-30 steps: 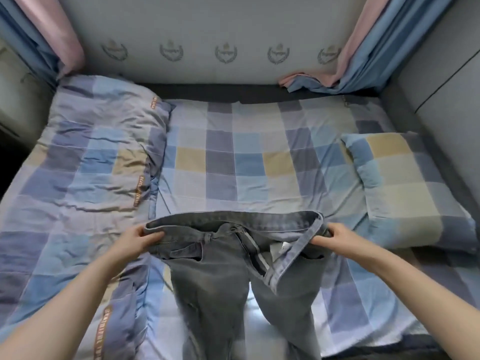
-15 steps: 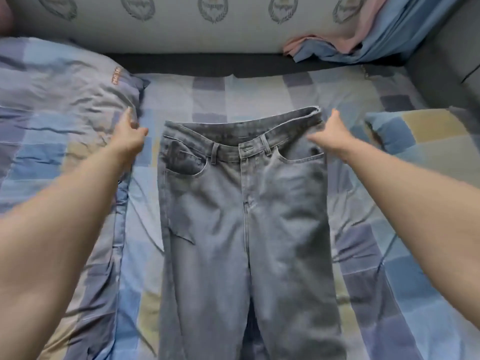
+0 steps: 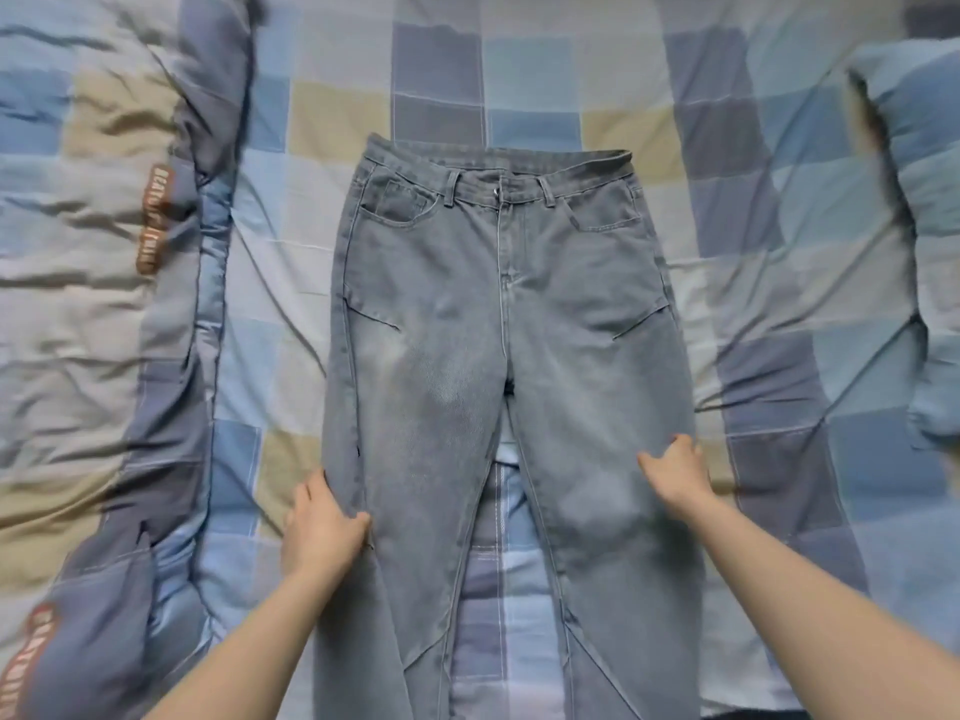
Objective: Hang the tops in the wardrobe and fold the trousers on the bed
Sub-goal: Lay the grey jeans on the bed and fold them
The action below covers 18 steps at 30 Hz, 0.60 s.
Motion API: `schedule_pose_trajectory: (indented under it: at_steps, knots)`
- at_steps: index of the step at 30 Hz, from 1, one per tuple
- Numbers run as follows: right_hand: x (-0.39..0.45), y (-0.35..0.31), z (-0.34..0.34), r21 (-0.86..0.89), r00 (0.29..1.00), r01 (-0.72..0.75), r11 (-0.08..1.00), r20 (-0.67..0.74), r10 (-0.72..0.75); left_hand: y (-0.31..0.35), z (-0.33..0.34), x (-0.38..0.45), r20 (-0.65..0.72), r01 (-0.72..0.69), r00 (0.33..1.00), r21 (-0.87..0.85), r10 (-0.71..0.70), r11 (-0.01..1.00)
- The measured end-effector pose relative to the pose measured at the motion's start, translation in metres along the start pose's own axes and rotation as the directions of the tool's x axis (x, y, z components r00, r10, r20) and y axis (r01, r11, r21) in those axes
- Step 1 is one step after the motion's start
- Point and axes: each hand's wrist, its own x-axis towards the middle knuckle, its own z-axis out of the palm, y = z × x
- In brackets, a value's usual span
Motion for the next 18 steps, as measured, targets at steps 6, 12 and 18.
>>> schedule_pose_trajectory:
  at_steps: [6,12,18]
  knots:
    - [-0.092,0.047,0.067,0.026,0.887,0.462,0.887,0.013,-0.462,-0.031,0.039,-0.054,-0.078,0.063,0.995,0.071,-0.057,0.996]
    - [-0.171,0.039,0.14,0.16,0.742,0.448,0.88,0.483,-0.465,-0.068,0.056,-0.093,-0.021,0.127,0.992,0.07,-0.126,0.989]
    - [-0.228,0.059,0.195,-0.006,0.587,0.54,0.841,0.719,-0.372,-0.109,0.069,-0.13,0.062,0.109,0.992,-0.012,-0.108,0.994]
